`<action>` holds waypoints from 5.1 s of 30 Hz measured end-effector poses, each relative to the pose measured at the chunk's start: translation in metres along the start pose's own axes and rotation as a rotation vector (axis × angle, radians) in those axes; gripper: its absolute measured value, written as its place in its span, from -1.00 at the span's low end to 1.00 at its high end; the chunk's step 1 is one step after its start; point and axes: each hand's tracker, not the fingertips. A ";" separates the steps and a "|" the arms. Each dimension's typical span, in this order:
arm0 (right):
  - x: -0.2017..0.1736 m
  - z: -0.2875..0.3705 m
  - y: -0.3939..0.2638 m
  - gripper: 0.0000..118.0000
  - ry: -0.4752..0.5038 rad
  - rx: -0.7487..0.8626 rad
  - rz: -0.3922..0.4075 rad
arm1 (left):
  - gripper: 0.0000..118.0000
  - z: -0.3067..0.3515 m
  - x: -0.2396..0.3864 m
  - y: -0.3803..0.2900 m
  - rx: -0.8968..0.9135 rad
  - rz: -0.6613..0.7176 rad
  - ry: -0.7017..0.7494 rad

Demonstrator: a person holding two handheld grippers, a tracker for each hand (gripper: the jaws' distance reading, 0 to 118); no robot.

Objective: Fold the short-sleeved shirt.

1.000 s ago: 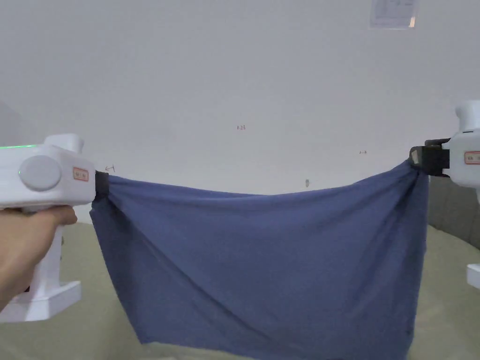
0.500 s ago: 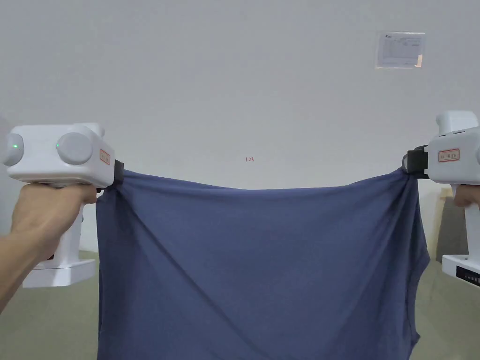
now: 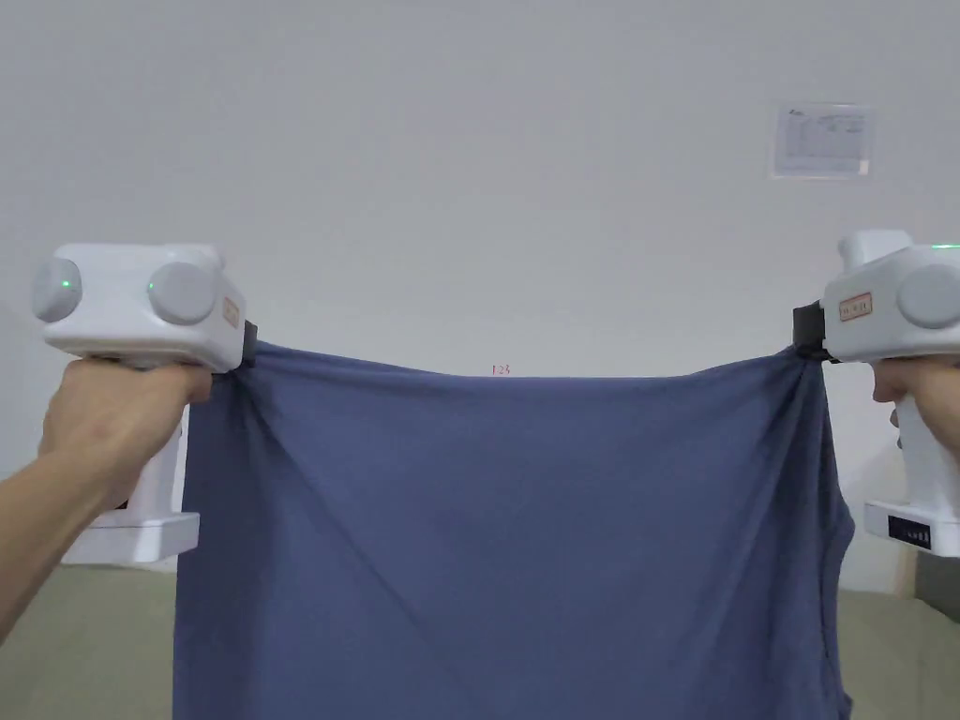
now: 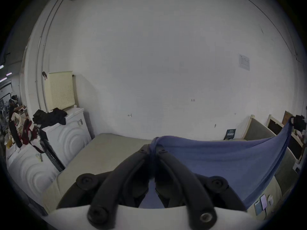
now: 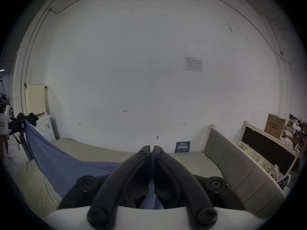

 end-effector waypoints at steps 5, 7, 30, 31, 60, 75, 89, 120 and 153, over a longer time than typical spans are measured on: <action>-0.011 -0.046 0.009 -0.91 -0.010 -0.005 0.035 | -0.92 -0.038 0.004 0.005 0.014 -0.003 0.026; -0.016 -0.060 0.010 -0.91 -0.013 0.004 0.051 | -0.92 -0.053 0.005 0.003 0.021 -0.008 0.037; -0.008 -0.039 -0.253 -0.91 0.068 -0.289 -0.057 | -0.92 -0.102 -0.007 -0.245 -0.279 -0.059 -0.020; -0.006 -0.024 -0.269 -0.91 0.075 -0.292 -0.082 | -0.92 -0.090 -0.010 -0.261 -0.299 -0.072 -0.028; -0.004 0.295 -0.484 -0.91 0.131 -0.536 -0.121 | -0.92 0.176 -0.101 -0.499 -0.570 -0.035 -0.097; 0.001 0.310 -0.472 1.00 0.085 -0.414 -0.180 | 1.00 0.192 -0.085 -0.461 -0.349 -0.047 -0.052; -0.027 0.328 -0.440 -0.97 0.082 -0.249 -0.165 | -1.00 0.227 -0.075 -0.444 -0.253 -0.060 -0.092; -0.001 0.273 -0.501 -0.94 0.103 -0.600 -0.111 | -0.95 0.153 -0.101 -0.528 -0.666 -0.015 -0.113; -0.002 0.155 -0.426 -0.85 0.198 -0.619 -0.045 | -0.95 0.075 -0.086 -0.422 -0.592 0.065 -0.170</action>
